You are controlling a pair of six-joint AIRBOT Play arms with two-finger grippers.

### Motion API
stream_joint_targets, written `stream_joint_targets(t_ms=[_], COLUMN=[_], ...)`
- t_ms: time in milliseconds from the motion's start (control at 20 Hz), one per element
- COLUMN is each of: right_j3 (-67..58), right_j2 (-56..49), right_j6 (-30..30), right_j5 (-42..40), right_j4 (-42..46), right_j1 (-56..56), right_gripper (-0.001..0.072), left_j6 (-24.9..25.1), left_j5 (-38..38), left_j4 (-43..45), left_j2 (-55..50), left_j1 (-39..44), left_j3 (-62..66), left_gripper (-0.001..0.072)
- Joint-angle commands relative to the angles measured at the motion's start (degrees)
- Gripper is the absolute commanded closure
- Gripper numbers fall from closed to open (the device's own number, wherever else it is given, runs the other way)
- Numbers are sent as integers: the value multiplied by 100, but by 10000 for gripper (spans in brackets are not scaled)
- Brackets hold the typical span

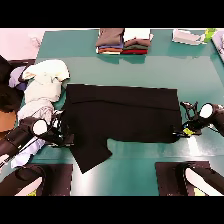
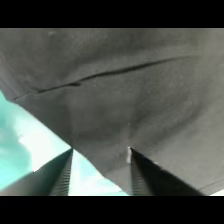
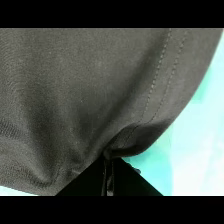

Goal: Fold the shirts.

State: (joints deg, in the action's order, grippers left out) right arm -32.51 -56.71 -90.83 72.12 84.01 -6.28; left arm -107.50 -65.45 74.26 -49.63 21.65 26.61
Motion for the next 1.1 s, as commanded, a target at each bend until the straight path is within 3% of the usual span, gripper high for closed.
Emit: stream_joint_targets(t_ms=[0, 50, 100, 300, 600, 800, 1050], right_j3=[-11, -74, -188, -702, -754, -1211, -2284], right_j2=[4, 4, 4, 389, 1729, 1729, 341], right_j6=[-2, -2, -2, 96, 131, 118, 59], right_j5=[28, 98, 197, 822, 1858, 1753, 896], right_j4=[2, 2, 4, 22, 660, 723, 684], right_j1=[2, 2, 2, 2, 0, 2, 2], right_gripper=[695, 695, 695, 696, 697, 698, 698], left_j6=[2, 111, 289, 299, 385, 863, 1021], left_j5=[391, 315, 151, -885, -2393, -1663, 9], left_j4=[-122, -103, -79, 577, 409, 691, 1449], left_j2=[-4, 2, 9, 448, 1753, 1322, -278], left_j1=[2, 2, 2, 2, 2, 2, -168], left_j3=[-90, -11, 116, 699, 1084, 1716, 2616], left_gripper=[505, 648, 683, 684, 685, 685, 684])
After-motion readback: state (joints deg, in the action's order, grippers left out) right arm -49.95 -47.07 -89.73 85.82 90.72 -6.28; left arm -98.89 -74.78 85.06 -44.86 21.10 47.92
